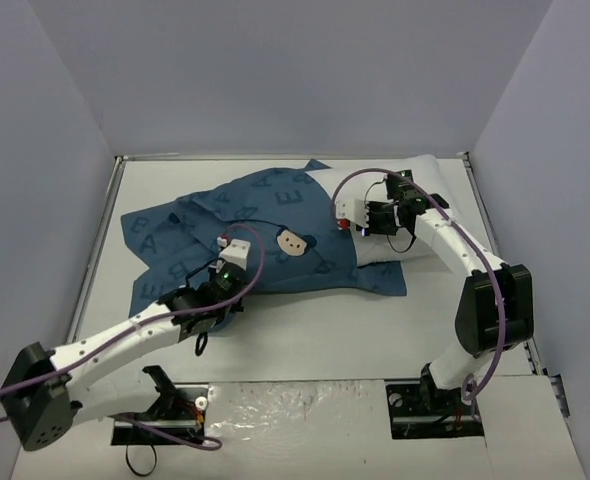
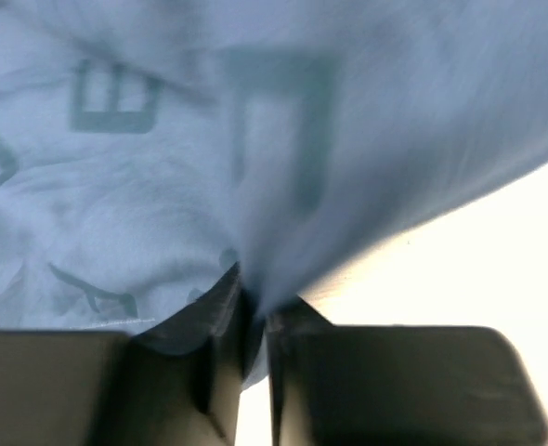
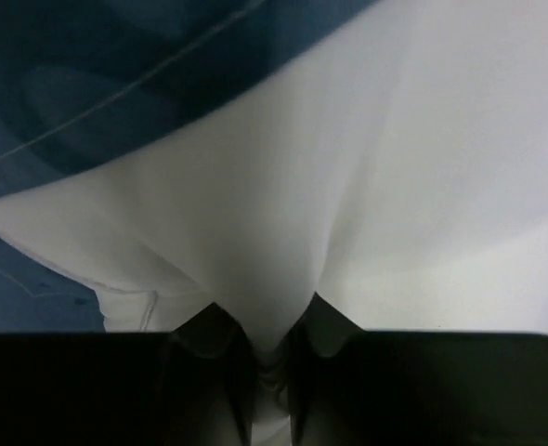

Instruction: Remove the pillowcase from the pillow

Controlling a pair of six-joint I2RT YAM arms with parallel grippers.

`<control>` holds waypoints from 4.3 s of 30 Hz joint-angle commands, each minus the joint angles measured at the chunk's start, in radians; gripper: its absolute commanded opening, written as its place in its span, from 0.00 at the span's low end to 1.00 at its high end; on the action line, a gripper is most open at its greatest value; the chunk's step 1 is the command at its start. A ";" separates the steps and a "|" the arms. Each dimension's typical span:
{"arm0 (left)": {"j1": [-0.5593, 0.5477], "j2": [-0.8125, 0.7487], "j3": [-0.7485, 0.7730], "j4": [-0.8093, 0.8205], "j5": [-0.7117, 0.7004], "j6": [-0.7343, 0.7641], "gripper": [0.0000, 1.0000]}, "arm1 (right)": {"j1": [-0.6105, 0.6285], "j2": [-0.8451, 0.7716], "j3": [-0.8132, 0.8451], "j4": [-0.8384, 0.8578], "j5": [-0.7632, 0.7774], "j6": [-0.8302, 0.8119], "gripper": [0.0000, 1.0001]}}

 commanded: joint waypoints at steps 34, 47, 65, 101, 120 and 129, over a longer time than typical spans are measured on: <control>0.949 -0.032 0.472 -0.110 0.378 0.124 0.02 | -0.471 0.072 0.250 0.004 -0.434 0.345 0.00; 0.660 0.394 0.916 -0.040 0.470 0.164 0.02 | -0.347 -0.028 0.414 0.017 -0.534 0.418 0.00; 0.652 0.548 1.048 0.041 0.622 0.078 0.02 | -0.466 -0.280 0.210 0.434 -0.171 1.278 0.00; 0.655 0.274 0.473 0.134 0.706 0.026 0.03 | -0.246 -0.535 -0.259 0.492 0.029 1.597 0.00; 0.646 0.082 0.418 -0.006 0.694 0.094 0.94 | -0.271 -0.351 0.061 0.241 -0.271 1.395 1.00; 0.649 -0.262 0.302 -0.028 0.564 0.110 0.94 | -0.408 -0.436 0.055 0.015 -0.065 1.203 1.00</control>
